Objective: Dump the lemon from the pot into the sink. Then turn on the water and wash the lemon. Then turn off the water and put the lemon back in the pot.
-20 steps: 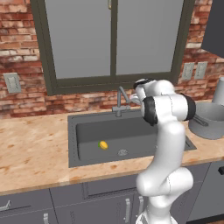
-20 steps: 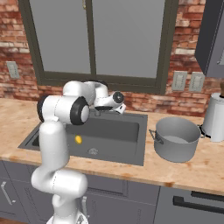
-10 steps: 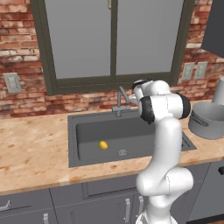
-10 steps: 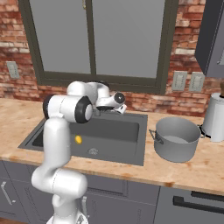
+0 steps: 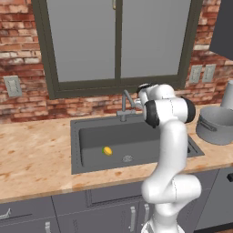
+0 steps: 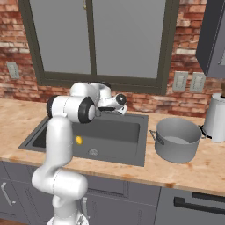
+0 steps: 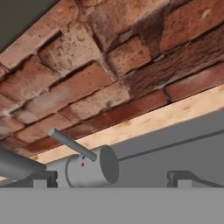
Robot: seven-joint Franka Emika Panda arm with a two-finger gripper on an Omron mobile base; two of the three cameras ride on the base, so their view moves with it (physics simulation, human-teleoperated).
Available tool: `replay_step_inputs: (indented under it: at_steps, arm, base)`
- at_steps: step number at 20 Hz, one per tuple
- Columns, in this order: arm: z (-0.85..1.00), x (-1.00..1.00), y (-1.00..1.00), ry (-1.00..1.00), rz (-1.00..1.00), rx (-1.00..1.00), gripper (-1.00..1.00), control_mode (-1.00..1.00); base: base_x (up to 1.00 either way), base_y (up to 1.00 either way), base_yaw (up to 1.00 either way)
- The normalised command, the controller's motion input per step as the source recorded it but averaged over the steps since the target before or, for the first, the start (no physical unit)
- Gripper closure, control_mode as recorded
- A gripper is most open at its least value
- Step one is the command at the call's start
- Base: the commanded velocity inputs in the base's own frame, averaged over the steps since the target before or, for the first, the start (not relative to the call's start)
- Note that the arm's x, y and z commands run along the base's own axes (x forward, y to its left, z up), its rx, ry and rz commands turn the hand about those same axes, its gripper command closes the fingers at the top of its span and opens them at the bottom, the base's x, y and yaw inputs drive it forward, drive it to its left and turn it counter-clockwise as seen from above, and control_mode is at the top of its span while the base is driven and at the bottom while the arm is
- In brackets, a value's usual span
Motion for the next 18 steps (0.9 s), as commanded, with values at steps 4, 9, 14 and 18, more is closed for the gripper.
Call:
replay_step_inputs:
  at_steps: [4,9,14,18]
  arm:
    - [-0.01,0.11,0.06,-0.03,0.01,0.02,-1.0,-1.0]
    - [0.0,0.19,0.08,-0.04,0.0,0.01,-1.0,-1.0]
    - [-0.08,0.24,0.06,0.0,0.0,0.0,-1.0,-1.0]
    - [-0.18,0.31,0.01,0.0,0.0,0.0,-1.0,-1.0]
  base:
    - [0.0,0.0,0.0]
    - [0.0,0.0,0.0]
    - [0.0,0.0,0.0]
    - [0.0,0.0,0.0]
